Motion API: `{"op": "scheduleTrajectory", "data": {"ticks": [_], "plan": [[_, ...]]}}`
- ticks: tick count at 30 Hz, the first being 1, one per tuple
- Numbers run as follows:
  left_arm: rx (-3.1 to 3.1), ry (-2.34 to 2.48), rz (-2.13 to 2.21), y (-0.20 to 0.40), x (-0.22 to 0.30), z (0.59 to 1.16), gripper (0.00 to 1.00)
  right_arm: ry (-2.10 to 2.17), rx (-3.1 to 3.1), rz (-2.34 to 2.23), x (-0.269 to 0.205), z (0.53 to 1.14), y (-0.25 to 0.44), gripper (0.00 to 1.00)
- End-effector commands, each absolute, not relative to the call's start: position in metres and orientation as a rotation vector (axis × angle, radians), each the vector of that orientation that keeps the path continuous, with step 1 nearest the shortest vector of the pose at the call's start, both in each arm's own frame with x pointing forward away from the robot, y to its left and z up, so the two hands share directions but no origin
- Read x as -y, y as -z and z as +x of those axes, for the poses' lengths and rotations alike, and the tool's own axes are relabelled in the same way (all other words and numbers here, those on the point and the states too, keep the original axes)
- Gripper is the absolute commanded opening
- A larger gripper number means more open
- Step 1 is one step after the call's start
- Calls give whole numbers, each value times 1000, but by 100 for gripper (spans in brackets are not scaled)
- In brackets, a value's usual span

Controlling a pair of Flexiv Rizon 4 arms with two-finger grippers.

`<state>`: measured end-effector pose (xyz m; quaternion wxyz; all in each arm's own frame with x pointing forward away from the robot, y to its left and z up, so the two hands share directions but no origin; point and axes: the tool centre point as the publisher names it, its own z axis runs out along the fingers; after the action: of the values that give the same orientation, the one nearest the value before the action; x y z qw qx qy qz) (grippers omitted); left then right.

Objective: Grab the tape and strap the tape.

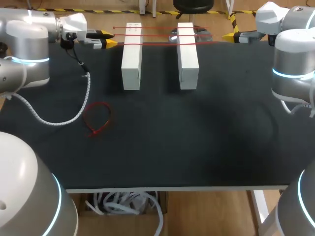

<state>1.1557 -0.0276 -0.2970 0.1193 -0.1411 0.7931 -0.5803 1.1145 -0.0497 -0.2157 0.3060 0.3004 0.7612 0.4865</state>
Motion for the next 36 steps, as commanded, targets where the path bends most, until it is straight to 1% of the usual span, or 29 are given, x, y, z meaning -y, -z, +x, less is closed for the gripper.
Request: {"op": "scheduleTrajectory", "data": {"ticks": [1,6,13,15,21,22,23,27,32,34,35,36], "plan": [[-2319,1723,-404,303,28,1160,31,-1288,-2015,795,50,1114,216,100],[-2312,1746,-396,307,30,1159,34,-1288,-2015,795,50,1114,216,100],[-2301,1765,-404,313,32,1162,34,-1288,-2015,795,50,1114,216,100],[-2300,1769,-404,314,32,1163,29,-1288,-2015,795,50,1114,216,100],[-2308,1774,-384,321,30,1167,31,-1288,-2015,795,50,1114,216,100],[-2308,1776,-383,322,29,1168,29,-1288,-2015,795,50,1114,216,100],[-2308,1777,-384,322,28,1169,29,-1288,-2015,795,50,1114,216,100],[-2307,1781,-398,326,27,1170,33,-1288,-2015,795,50,1114,216,100],[-2305,1791,-394,327,29,1173,29,-1288,-2015,795,50,1114,216,100],[-2302,1795,-392,328,30,1174,22,-1288,-2015,795,50,1114,216,100],[-2300,1794,-393,328,30,1175,20,-1288,-2015,795,50,1114,216,100],[-2299,1795,-395,328,30,1175,21,-1288,-2015,795,50,1114,216,100]]}}
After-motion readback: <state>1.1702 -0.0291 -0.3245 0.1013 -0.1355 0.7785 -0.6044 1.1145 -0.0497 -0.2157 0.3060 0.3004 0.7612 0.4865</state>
